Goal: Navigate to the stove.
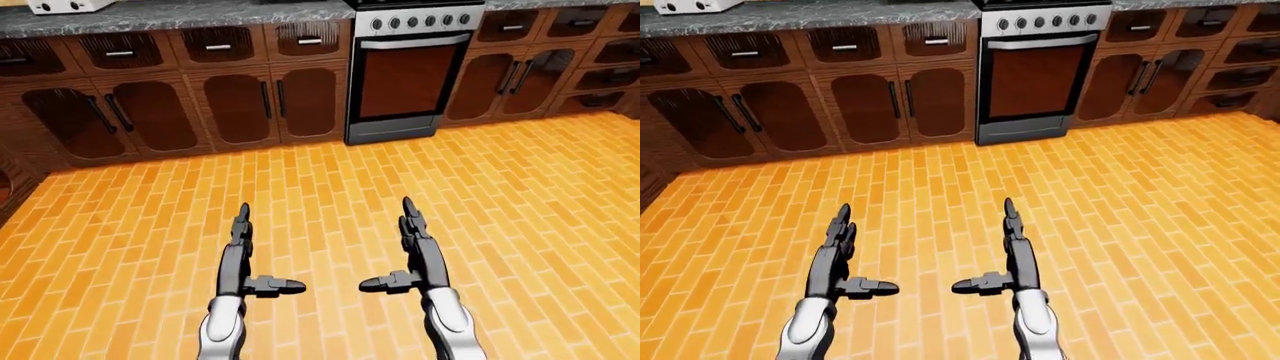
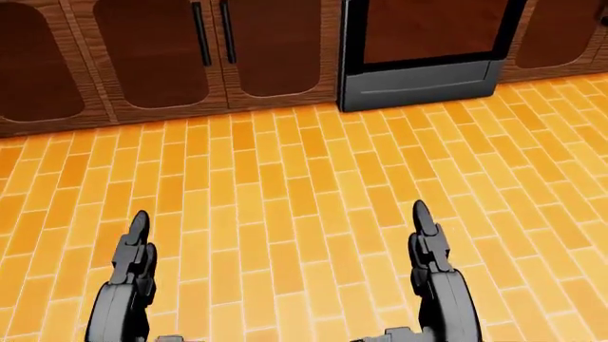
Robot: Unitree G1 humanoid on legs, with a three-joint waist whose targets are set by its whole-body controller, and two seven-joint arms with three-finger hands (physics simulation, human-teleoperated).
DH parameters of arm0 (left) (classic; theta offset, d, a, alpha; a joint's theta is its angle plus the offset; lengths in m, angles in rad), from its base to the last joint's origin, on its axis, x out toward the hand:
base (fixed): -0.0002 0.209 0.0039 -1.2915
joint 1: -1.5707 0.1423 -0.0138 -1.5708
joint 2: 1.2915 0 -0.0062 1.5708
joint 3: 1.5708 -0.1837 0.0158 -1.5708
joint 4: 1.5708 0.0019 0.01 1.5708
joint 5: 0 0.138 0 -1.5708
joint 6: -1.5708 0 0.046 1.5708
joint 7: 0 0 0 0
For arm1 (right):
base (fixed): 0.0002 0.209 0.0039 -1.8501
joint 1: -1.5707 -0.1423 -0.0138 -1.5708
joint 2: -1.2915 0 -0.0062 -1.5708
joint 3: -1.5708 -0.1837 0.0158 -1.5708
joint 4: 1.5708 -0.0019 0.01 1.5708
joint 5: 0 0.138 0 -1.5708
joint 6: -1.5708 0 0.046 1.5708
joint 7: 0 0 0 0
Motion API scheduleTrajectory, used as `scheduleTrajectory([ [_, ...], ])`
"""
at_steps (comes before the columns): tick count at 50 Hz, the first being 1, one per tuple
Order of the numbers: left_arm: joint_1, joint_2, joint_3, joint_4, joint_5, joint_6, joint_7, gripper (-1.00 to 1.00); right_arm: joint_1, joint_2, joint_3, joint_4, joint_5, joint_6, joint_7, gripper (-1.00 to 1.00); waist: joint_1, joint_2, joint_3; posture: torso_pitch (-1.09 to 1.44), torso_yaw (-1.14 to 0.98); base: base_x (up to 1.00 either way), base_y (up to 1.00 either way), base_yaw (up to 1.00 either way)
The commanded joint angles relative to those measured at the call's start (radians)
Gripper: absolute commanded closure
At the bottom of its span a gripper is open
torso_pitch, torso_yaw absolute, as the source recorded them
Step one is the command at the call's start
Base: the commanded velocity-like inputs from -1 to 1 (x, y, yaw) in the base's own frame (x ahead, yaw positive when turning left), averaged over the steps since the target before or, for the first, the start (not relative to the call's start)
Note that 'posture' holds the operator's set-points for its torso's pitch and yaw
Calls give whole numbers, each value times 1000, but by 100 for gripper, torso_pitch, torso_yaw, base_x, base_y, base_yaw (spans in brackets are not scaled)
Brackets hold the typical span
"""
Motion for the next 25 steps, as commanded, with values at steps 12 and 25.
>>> scheduleTrajectory([
  [12, -18, 0, 1, -23, -2, -34, 1, -100, -12, -5, -2, -39, 3, -27, 0, -100, -26, -101, -28, 0, 0, 0, -51, 0],
  [25, -17, 0, 0, -27, -1, -32, 1, -100, -13, -5, -2, -35, 3, -30, 1, -100, -9, 45, -20, 0, 0, 0, -51, 0],
])
